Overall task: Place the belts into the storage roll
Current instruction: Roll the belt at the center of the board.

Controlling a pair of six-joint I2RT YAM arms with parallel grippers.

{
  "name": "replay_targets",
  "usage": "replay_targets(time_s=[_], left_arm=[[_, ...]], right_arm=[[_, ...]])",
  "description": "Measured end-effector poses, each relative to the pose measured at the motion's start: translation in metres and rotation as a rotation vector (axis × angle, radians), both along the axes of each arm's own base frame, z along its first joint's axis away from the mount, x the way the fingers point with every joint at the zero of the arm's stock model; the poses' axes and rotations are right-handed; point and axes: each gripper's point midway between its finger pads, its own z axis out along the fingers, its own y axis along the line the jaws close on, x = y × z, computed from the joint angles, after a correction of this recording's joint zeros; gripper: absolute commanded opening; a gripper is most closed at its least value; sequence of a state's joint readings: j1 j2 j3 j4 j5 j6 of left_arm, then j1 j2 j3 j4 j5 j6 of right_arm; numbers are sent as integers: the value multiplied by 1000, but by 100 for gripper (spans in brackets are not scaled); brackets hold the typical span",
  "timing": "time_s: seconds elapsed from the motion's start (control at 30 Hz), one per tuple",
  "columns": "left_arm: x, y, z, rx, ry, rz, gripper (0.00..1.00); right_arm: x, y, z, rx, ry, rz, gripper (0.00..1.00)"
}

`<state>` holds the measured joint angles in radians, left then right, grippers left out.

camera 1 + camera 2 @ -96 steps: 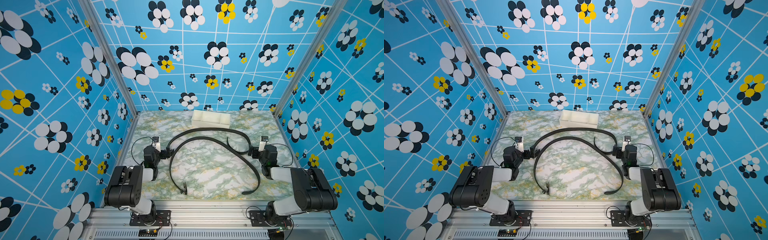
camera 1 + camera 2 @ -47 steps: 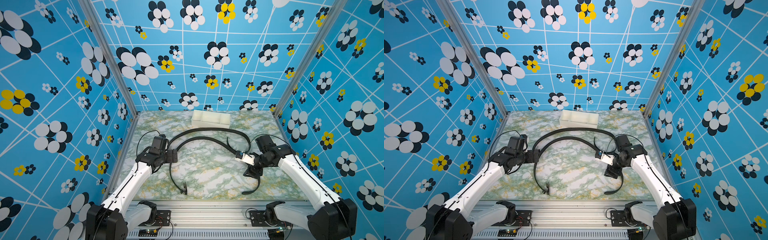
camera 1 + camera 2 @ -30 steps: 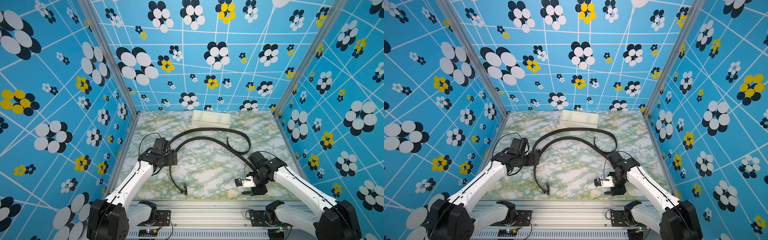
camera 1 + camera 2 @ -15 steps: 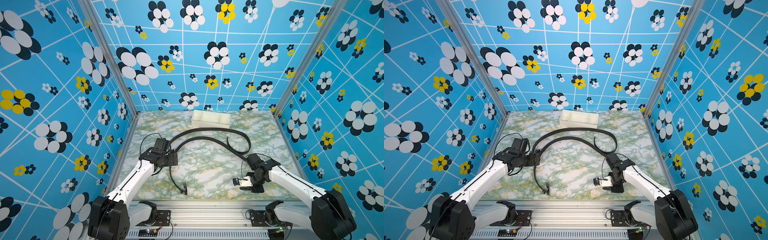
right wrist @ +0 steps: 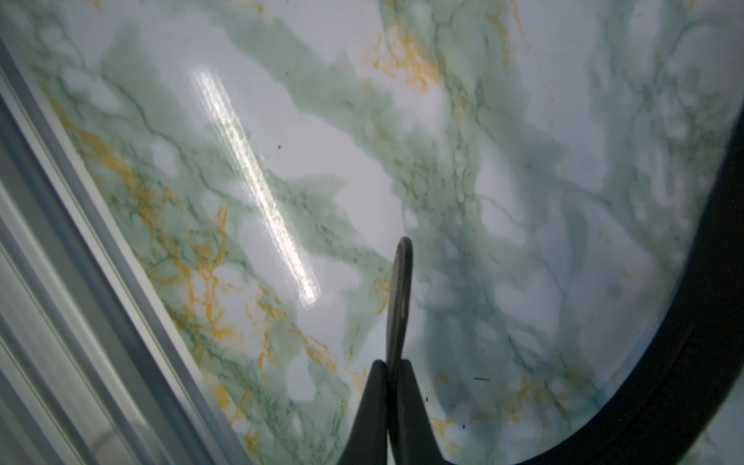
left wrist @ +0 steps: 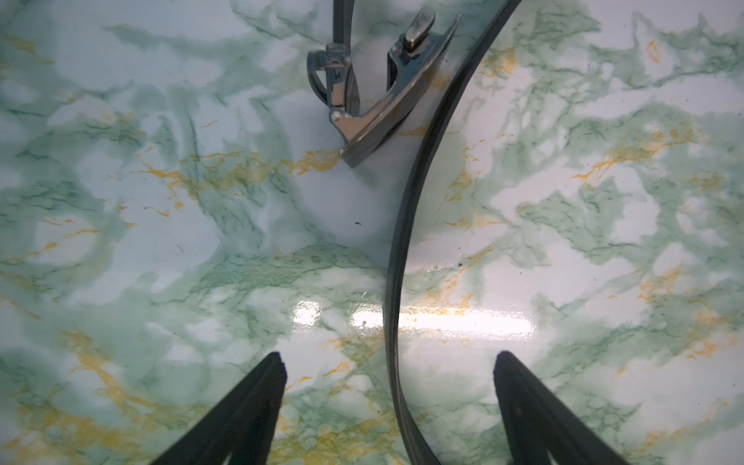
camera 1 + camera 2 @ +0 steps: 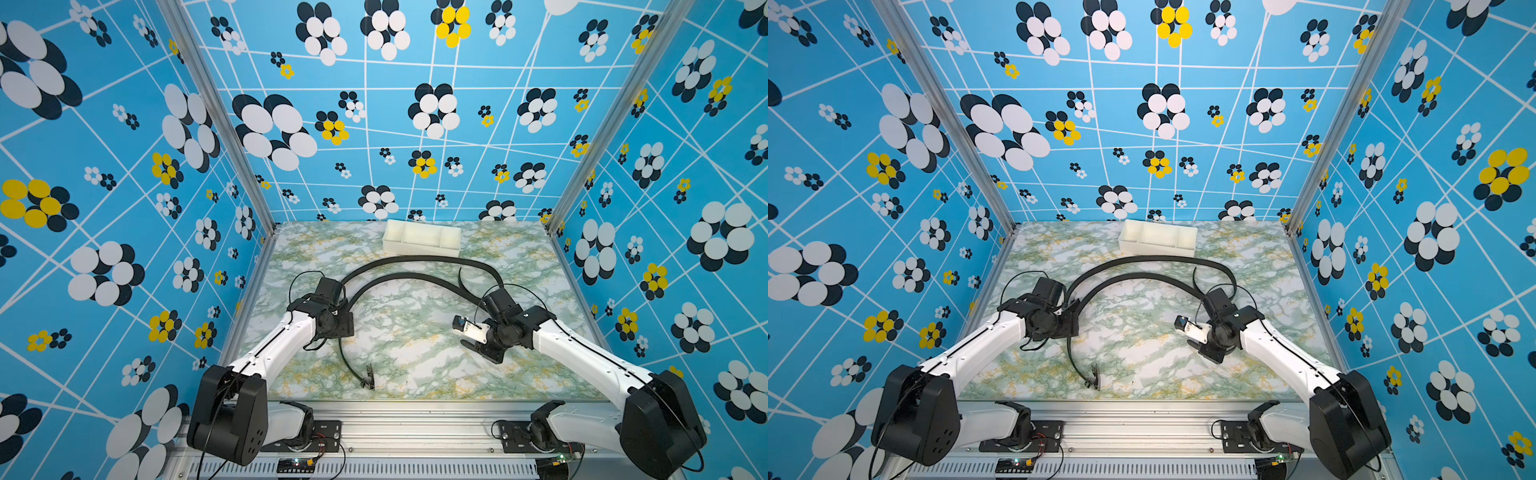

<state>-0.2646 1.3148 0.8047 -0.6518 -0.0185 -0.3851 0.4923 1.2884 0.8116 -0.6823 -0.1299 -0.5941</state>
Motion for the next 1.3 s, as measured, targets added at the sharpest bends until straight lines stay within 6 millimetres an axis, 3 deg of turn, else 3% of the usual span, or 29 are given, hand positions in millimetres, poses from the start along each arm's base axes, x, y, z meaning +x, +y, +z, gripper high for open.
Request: replay_targets(time_s=[0.23, 0.37, 0.5, 0.77, 0.97, 1.17, 1.3], left_arm=[[-19, -12, -20, -27, 98, 10, 47], [-34, -24, -35, -47, 179, 5, 25], [-49, -37, -46, -75, 237, 11, 12], [-60, -87, -47, -173, 260, 17, 9], [-46, -152, -47, -263, 246, 26, 8], [-11, -247, -44, -412, 196, 49, 7], [-15, -307, -45, -525, 180, 54, 7]], right_arm=[[66, 37, 10, 67, 58, -470, 0], [101, 55, 4, 95, 115, -750, 0], [111, 61, -11, 92, 169, -993, 0], [123, 65, -10, 125, 212, -1259, 0], [131, 69, 2, 164, 200, -1294, 0], [139, 78, 3, 180, 216, -1288, 0], [146, 83, 2, 187, 219, -1281, 0]])
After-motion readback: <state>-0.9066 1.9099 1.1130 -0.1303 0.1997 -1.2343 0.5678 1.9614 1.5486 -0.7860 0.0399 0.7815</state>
